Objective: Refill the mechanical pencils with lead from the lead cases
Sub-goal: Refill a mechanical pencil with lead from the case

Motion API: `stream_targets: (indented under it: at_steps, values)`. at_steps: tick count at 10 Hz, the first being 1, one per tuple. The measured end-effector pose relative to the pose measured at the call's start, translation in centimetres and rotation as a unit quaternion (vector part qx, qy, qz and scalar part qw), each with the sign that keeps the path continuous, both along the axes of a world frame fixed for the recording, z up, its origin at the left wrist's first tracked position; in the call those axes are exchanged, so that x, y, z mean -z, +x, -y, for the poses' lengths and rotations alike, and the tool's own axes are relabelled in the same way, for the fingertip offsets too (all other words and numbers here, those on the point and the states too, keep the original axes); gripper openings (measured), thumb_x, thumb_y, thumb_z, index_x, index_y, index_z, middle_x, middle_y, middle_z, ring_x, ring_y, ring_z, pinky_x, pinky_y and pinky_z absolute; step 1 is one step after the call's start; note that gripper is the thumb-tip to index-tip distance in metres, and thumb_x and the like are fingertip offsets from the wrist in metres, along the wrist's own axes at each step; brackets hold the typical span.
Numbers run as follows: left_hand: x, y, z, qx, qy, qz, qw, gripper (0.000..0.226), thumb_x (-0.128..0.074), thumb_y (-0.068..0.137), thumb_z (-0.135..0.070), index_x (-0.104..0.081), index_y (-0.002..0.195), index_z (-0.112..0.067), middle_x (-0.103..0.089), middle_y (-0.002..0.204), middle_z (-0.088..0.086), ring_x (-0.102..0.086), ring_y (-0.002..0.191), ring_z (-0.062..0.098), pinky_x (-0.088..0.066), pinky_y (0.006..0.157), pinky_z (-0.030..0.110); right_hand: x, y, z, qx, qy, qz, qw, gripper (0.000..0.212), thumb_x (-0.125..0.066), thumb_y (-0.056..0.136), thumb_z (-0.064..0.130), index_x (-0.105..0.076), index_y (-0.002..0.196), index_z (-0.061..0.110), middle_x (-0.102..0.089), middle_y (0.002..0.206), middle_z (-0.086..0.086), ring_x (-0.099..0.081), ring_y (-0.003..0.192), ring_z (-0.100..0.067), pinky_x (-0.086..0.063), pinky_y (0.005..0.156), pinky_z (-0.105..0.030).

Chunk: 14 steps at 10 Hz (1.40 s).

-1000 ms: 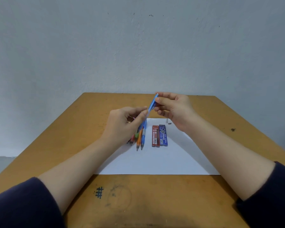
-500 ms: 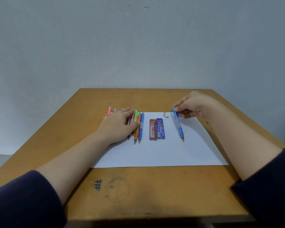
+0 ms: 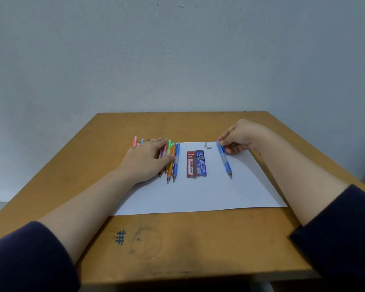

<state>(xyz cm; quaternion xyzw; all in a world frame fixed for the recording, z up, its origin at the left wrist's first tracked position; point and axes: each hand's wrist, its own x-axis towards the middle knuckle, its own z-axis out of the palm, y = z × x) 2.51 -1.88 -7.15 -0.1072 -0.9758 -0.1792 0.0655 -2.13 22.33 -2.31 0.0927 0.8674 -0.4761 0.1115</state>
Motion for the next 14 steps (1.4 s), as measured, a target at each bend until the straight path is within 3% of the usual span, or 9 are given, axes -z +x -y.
stream_targets:
  at_steps: [2, 3, 4, 6, 7, 8, 11, 13, 14]
  values:
    - [0.0, 0.0, 0.0, -0.005, 0.013, 0.011, 1.0, 0.063, -0.045, 0.093, -0.055, -0.031, 0.148, -0.027, -0.03, 0.155, -0.005, -0.028, 0.142, 0.015, -0.021, 0.116, 0.043, -0.3, -0.2, -0.2, 0.008, 0.08, -0.043, 0.996, 0.015, -0.065, 0.085, -0.001, -0.068, 0.1, -0.002, -0.06, 0.075, -0.01, -0.051, 0.058, -0.016, -0.052, 0.061, -0.025]
    - [-0.1, 0.1, -0.1, -0.006, 0.016, 0.009, 1.0, 0.062, -0.045, 0.094, -0.054, -0.032, 0.148, -0.026, -0.031, 0.155, -0.004, -0.029, 0.141, 0.016, -0.023, 0.116, 0.043, -1.0, 0.1, 0.2, -0.021, 0.123, -0.109, 0.986, 0.014, -0.065, 0.087, 0.008, -0.07, 0.099, 0.011, -0.061, 0.078, -0.003, -0.05, 0.062, -0.01, -0.046, 0.054, -0.018]
    - [-0.2, 0.2, -0.2, -0.009, 0.014, 0.009, 1.0, 0.063, -0.045, 0.094, -0.053, -0.03, 0.148, -0.025, -0.032, 0.154, -0.004, -0.03, 0.14, 0.016, -0.024, 0.115, 0.043, -1.4, 0.7, 1.2, -0.128, 0.137, -0.137, 0.973, 0.018, -0.073, 0.081, 0.022, -0.071, 0.099, 0.024, -0.065, 0.09, 0.005, -0.055, 0.078, -0.008, -0.045, 0.061, -0.018]
    - [-0.3, 0.3, -0.3, -0.013, 0.01, 0.007, 1.0, 0.063, -0.045, 0.094, -0.053, -0.03, 0.148, -0.025, -0.033, 0.154, -0.004, -0.031, 0.14, 0.017, -0.023, 0.116, 0.041, -1.1, 2.3, 4.0, -0.282, 0.242, -0.099, 0.923, 0.063, -0.081, 0.068, 0.04, -0.061, 0.125, 0.021, -0.058, 0.097, 0.012, -0.052, 0.084, -0.003, -0.038, 0.067, -0.017]
    - [-0.2, 0.2, -0.3, -0.01, 0.01, 0.008, 1.0, 0.063, -0.045, 0.094, -0.053, -0.029, 0.148, -0.025, -0.032, 0.154, -0.004, -0.031, 0.14, 0.017, -0.023, 0.116, 0.041, -0.5, 2.5, 4.6, -0.293, 0.298, -0.08, 0.905, 0.081, -0.082, 0.063, 0.047, -0.053, 0.134, 0.02, -0.057, 0.122, 0.004, -0.05, 0.104, -0.012, -0.042, 0.084, -0.024]
    - [-0.1, 0.1, -0.2, -0.011, 0.006, 0.01, 1.0, 0.063, -0.044, 0.094, -0.054, -0.028, 0.149, -0.026, -0.031, 0.154, -0.004, -0.03, 0.14, 0.016, -0.022, 0.116, 0.042, -0.2, 2.6, 5.0, -0.287, 0.337, -0.074, 0.894, 0.089, -0.082, 0.058, 0.053, -0.051, 0.136, 0.021, -0.055, 0.127, -0.001, -0.043, 0.118, -0.021, -0.041, 0.102, -0.036]
    - [-0.2, 0.2, -0.3, -0.012, 0.008, 0.004, 1.0, 0.063, -0.044, 0.094, -0.053, -0.029, 0.148, -0.024, -0.032, 0.154, -0.003, -0.031, 0.14, 0.016, -0.022, 0.116, 0.042, -0.1, 2.7, 5.3, -0.266, 0.315, -0.096, 0.906, 0.076, -0.087, 0.055, 0.044, -0.054, 0.12, 0.024, -0.05, 0.12, 0.002, -0.041, 0.111, -0.017, -0.042, 0.094, -0.032]
    - [-0.1, 0.3, -0.1, -0.008, 0.022, -0.001, 1.0, 0.061, -0.046, 0.094, -0.051, -0.031, 0.147, -0.024, -0.035, 0.153, -0.003, -0.033, 0.139, 0.017, -0.024, 0.115, 0.044, 0.0, 3.1, 5.7, -0.254, 0.158, -0.156, 0.941, 0.063, -0.09, 0.055, 0.012, -0.053, 0.106, 0.022, -0.061, 0.088, 0.006, -0.056, 0.076, -0.006, -0.05, 0.069, -0.025]
    - [0.0, 0.2, -0.1, -0.005, 0.032, -0.007, 0.999, 0.059, -0.047, 0.094, -0.05, -0.034, 0.146, -0.025, -0.038, 0.151, -0.004, -0.035, 0.137, 0.016, -0.025, 0.114, 0.043, 0.1, 2.9, 5.8, -0.211, 0.063, -0.188, 0.957, 0.04, -0.084, 0.064, 0.004, -0.06, 0.092, 0.02, -0.068, 0.079, -0.004, -0.064, 0.069, -0.011, -0.055, 0.066, -0.029]
